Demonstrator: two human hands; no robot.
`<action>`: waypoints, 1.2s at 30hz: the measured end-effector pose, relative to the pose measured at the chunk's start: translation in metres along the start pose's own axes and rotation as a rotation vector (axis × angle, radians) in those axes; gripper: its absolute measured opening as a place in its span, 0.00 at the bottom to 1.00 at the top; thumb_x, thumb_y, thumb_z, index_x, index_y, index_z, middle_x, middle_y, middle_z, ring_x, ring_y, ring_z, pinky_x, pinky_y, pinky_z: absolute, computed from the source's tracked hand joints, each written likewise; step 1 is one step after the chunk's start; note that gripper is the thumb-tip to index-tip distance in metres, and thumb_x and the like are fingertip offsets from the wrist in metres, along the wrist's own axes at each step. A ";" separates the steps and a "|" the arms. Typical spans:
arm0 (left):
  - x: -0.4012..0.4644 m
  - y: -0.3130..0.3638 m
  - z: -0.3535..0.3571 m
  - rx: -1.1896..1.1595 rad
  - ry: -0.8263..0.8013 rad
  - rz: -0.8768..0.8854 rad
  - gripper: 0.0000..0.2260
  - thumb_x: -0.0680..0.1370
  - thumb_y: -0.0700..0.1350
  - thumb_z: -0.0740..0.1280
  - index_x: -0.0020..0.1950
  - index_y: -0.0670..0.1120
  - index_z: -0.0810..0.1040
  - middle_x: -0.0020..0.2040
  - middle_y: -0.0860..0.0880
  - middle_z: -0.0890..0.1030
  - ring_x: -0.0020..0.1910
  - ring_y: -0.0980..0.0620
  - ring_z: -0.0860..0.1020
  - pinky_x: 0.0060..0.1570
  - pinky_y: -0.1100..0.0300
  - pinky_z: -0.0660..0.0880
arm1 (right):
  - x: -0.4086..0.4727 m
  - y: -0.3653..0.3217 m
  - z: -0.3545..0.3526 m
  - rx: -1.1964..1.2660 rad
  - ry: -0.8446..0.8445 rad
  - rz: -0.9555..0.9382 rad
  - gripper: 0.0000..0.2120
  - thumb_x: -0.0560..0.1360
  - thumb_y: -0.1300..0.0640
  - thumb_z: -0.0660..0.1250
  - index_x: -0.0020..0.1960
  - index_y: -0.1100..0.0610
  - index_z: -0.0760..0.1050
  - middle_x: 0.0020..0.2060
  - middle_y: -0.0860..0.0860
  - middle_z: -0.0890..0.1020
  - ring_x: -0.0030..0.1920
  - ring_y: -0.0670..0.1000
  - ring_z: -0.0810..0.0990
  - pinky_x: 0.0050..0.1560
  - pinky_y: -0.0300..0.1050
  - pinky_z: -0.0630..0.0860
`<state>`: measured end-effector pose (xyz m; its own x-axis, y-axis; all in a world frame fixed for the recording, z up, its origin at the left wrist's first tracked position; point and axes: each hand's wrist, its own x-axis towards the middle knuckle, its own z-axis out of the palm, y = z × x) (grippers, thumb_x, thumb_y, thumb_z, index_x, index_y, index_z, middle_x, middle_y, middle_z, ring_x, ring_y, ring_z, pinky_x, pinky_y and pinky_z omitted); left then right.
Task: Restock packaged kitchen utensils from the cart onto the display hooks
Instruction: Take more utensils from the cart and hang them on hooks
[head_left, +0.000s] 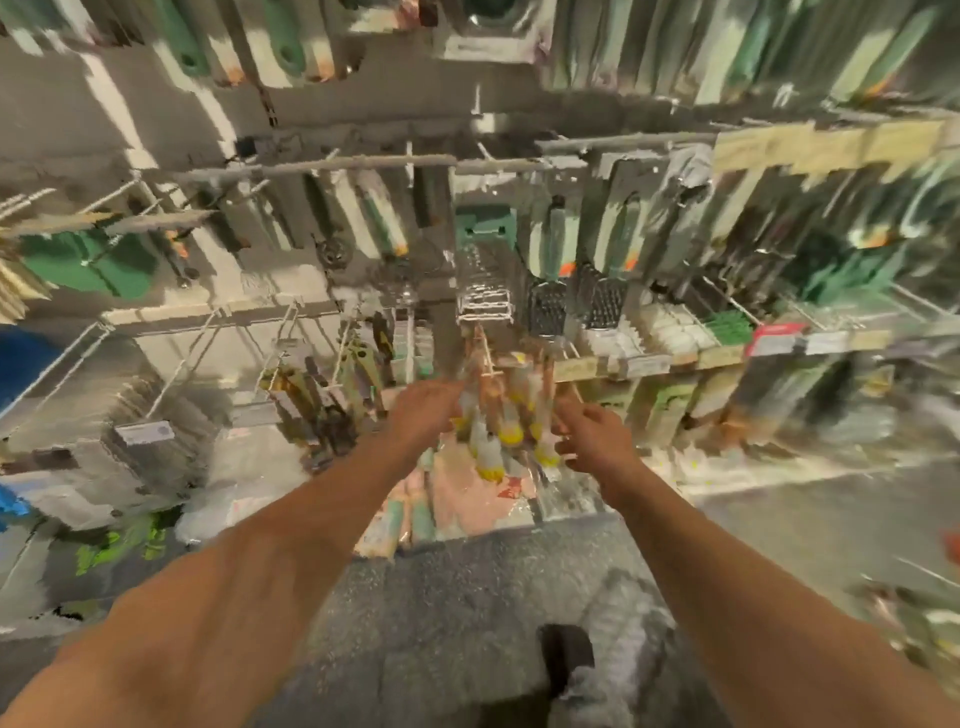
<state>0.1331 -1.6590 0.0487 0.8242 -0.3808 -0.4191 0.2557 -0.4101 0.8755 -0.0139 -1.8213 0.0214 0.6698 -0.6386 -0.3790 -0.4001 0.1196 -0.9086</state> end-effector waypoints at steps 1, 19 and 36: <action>0.000 0.000 0.018 0.046 -0.034 0.004 0.11 0.79 0.55 0.71 0.49 0.47 0.83 0.46 0.47 0.84 0.37 0.50 0.79 0.38 0.59 0.74 | -0.007 0.013 -0.016 0.042 0.050 0.033 0.12 0.82 0.47 0.67 0.46 0.55 0.78 0.41 0.54 0.82 0.37 0.52 0.78 0.36 0.42 0.72; -0.158 -0.026 0.456 0.799 -0.974 0.232 0.14 0.84 0.57 0.63 0.56 0.47 0.79 0.47 0.47 0.81 0.41 0.51 0.78 0.39 0.58 0.71 | -0.172 0.231 -0.361 0.446 0.995 0.414 0.17 0.81 0.45 0.66 0.42 0.58 0.79 0.38 0.55 0.82 0.38 0.55 0.78 0.40 0.49 0.73; -0.178 -0.081 0.650 1.140 -1.259 0.417 0.11 0.82 0.50 0.65 0.41 0.48 0.79 0.40 0.46 0.83 0.41 0.44 0.82 0.47 0.51 0.79 | -0.195 0.365 -0.394 0.819 1.154 0.885 0.26 0.84 0.46 0.60 0.61 0.70 0.78 0.55 0.65 0.81 0.54 0.62 0.80 0.50 0.50 0.74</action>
<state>-0.3623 -2.0969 -0.1040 -0.2653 -0.7315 -0.6281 -0.7601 -0.2421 0.6030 -0.5372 -1.9530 -0.1673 -0.5007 -0.3044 -0.8103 0.2825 0.8275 -0.4853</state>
